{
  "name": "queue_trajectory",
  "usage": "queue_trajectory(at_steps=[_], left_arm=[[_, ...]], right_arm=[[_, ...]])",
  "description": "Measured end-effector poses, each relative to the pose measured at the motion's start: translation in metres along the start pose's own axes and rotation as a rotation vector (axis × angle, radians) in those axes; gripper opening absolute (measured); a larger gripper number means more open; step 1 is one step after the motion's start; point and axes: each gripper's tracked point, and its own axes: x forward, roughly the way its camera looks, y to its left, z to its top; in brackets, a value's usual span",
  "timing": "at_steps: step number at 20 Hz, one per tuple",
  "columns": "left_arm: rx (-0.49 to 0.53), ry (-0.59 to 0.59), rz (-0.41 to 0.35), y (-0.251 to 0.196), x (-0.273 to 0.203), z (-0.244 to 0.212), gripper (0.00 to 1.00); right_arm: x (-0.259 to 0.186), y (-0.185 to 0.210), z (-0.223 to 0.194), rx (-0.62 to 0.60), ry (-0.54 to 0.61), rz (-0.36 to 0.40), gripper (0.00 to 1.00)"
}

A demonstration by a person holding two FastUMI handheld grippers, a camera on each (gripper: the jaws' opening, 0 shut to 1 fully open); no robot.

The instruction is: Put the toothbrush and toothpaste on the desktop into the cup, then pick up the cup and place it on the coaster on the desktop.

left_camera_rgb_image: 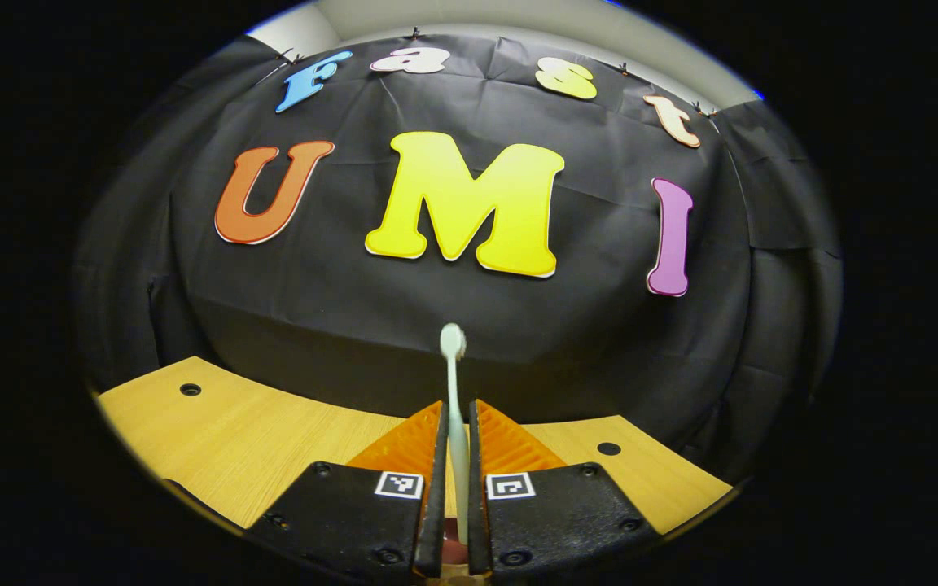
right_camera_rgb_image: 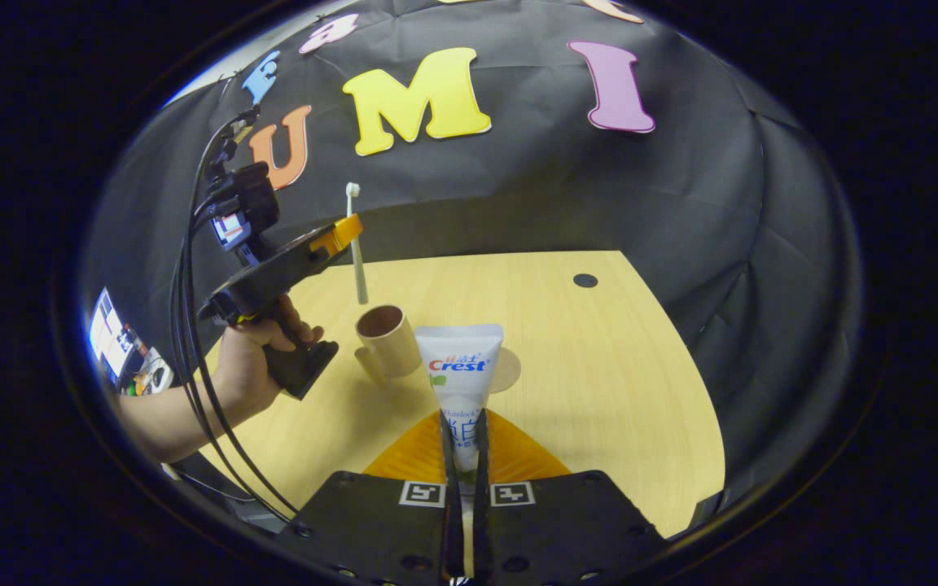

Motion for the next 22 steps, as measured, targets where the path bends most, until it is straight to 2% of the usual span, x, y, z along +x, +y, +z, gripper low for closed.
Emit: queue_trajectory(at_steps=[1,4,6,12,18,22], left_arm=[[0.011,0.006,0.004,0.000,0.000,-0.002,0.21],[0.033,-0.006,0.015,0.001,-0.010,0.003,0.71],[0.037,-0.014,0.027,0.004,-0.016,0.006,0.82],[0.059,-0.039,0.039,0.012,-0.043,0.032,0.96],[0.058,-0.036,0.076,0.029,-0.084,0.061,0.96],[0.064,-0.026,0.127,0.049,-0.110,0.075,0.96]], right_arm=[[0.001,-0.001,-0.001,-0.001,0.001,-0.001,0.05],[-0.001,0.001,0.000,0.006,-0.004,0.005,0.05],[-0.001,0.003,0.006,0.004,-0.016,0.010,0.05],[0.003,0.016,0.025,-0.005,-0.060,0.037,0.05],[0.022,0.041,0.063,-0.023,-0.137,0.099,0.05],[0.046,0.062,0.104,-0.039,-0.212,0.142,0.05]])
